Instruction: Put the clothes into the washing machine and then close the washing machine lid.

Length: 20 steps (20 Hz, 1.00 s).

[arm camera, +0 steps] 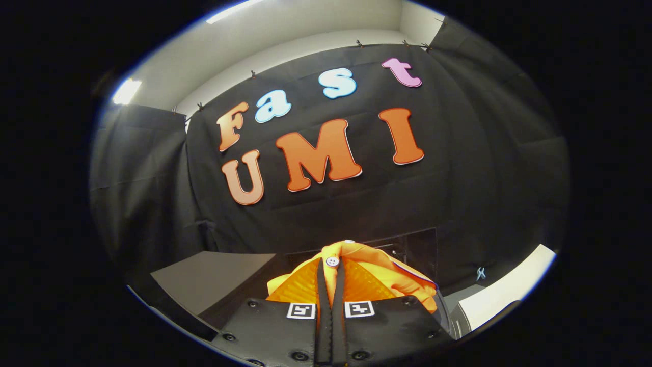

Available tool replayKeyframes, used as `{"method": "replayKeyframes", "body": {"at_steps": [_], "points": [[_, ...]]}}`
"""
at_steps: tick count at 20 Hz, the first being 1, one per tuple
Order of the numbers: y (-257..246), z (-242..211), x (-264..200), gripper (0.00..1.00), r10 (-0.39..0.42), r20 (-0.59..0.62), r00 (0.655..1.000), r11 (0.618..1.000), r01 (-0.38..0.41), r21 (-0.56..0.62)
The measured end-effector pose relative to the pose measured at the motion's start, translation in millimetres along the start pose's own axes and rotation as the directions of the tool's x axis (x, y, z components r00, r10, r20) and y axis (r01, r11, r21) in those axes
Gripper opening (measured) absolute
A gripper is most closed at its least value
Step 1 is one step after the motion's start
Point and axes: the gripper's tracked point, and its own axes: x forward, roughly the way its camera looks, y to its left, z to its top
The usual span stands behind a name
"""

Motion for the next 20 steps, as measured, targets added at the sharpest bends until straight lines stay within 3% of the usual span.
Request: {"method": "replayKeyframes", "body": {"at_steps": [6,13,20], "points": [[-27,-72,40,0.08,-0.039,-0.132,0.991,0.999,0.038,-0.007],[-65,-158,92,0.08,-0.098,-0.305,0.947,0.993,0.111,0.027],[-82,-253,114,0.08,-0.128,-0.516,0.847,0.988,0.153,0.006]]}}
